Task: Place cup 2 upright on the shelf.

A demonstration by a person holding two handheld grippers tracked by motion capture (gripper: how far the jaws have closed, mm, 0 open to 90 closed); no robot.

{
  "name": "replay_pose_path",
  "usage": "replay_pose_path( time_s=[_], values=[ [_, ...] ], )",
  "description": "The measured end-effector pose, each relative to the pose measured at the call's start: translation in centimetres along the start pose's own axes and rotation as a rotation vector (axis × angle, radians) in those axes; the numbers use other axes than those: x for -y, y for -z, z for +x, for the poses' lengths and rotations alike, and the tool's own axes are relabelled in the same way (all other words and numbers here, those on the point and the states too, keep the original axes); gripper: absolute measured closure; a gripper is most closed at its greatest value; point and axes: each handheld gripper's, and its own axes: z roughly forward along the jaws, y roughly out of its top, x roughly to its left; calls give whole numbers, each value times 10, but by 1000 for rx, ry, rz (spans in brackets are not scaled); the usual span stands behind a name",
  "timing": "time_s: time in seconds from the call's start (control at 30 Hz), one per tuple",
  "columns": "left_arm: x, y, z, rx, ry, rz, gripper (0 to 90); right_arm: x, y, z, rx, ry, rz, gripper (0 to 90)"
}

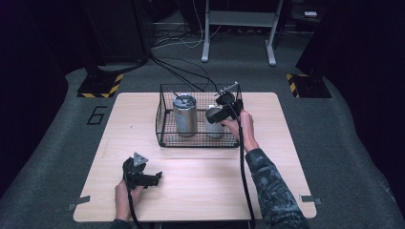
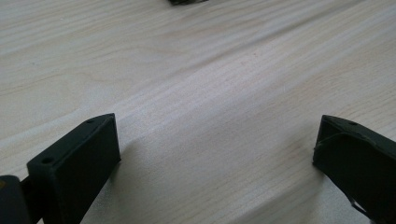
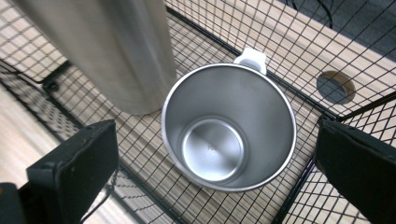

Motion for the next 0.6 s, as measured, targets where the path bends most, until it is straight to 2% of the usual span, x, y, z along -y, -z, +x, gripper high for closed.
replay_pose_path(
  time_s=[0.3,0.5,0.57,0.6],
  values=[
    [0,0,0,3,4,-1,3,14,29,16,-61,66,-74,0],
    [0,0,0,-1,-2,-2,3,28,51,28,-72,116,-129,0],
    [0,0,0,1,-3,0,3,34,59,32,-82,118,-147,0],
    [0,0,0,3,-3,4,3,38,64,34,-81,136,-161,0]
  ],
)
